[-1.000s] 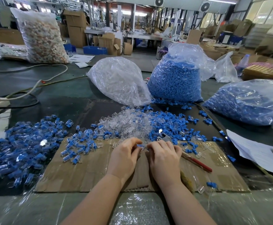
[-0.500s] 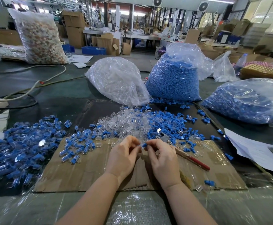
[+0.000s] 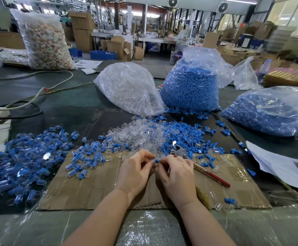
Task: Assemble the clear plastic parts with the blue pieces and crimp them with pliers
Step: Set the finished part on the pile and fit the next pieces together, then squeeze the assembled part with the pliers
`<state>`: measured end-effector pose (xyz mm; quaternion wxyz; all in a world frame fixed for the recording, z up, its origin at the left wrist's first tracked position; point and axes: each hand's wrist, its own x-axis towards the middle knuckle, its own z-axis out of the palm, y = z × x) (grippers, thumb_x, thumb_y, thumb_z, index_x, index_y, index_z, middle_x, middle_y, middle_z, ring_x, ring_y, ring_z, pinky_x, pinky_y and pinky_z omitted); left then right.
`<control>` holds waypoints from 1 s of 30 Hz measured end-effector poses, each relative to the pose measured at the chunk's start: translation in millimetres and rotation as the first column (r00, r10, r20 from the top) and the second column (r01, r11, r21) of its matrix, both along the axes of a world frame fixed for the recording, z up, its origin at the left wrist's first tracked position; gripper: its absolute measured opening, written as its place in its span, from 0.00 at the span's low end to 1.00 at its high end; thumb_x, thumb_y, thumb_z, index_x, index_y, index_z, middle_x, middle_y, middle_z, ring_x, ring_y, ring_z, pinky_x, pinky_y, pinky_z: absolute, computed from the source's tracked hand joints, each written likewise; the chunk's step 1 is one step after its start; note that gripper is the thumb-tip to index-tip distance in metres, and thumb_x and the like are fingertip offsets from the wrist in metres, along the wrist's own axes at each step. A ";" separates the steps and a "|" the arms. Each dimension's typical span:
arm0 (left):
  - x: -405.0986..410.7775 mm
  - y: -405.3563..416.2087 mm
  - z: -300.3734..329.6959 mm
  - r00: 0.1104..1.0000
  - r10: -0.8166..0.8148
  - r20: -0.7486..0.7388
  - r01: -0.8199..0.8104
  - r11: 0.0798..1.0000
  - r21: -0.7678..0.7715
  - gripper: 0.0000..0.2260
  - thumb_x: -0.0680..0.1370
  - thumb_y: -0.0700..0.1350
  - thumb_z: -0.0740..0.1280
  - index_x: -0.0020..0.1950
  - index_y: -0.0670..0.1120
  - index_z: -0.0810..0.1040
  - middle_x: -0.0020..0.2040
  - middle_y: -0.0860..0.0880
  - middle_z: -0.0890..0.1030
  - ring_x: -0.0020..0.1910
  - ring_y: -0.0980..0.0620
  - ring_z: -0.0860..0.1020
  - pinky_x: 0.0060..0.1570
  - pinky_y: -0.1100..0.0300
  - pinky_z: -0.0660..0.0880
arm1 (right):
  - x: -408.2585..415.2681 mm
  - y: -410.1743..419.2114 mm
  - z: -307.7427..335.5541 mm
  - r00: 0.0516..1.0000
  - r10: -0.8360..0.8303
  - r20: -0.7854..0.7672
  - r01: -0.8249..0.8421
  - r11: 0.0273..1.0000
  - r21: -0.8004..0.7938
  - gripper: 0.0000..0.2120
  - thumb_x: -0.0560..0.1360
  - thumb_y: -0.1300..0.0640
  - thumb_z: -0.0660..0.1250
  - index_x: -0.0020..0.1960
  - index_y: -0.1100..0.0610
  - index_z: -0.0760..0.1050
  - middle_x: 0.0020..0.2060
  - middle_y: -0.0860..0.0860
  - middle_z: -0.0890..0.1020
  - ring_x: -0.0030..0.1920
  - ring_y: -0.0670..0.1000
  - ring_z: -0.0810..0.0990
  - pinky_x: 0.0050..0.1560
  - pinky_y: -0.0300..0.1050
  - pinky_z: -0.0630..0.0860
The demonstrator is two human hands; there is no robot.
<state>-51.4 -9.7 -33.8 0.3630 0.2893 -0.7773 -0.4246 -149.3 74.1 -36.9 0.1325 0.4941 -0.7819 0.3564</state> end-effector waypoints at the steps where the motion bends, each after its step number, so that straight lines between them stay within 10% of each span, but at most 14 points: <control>1: 0.0 0.1 0.5 1.000 -0.004 -0.005 0.004 1.000 -0.001 0.10 0.74 0.35 0.68 0.43 0.52 0.76 0.35 0.55 0.81 0.35 0.67 0.78 0.37 0.77 0.70 | -1.1 -0.3 -1.0 1.000 0.000 0.010 0.000 1.000 0.011 0.06 0.69 0.55 0.66 0.36 0.56 0.76 0.29 0.50 0.78 0.34 0.55 0.77 0.44 0.48 0.62; 30: -0.1 1.1 3.5 0.999 0.003 0.034 -0.004 1.000 0.002 0.13 0.75 0.37 0.67 0.40 0.57 0.75 0.34 0.54 0.80 0.34 0.59 0.77 0.35 0.71 0.72 | -2.2 1.5 2.0 0.991 0.106 -0.086 -0.110 0.993 -0.044 0.07 0.69 0.54 0.74 0.46 0.51 0.81 0.37 0.46 0.81 0.39 0.50 0.78 0.44 0.43 0.61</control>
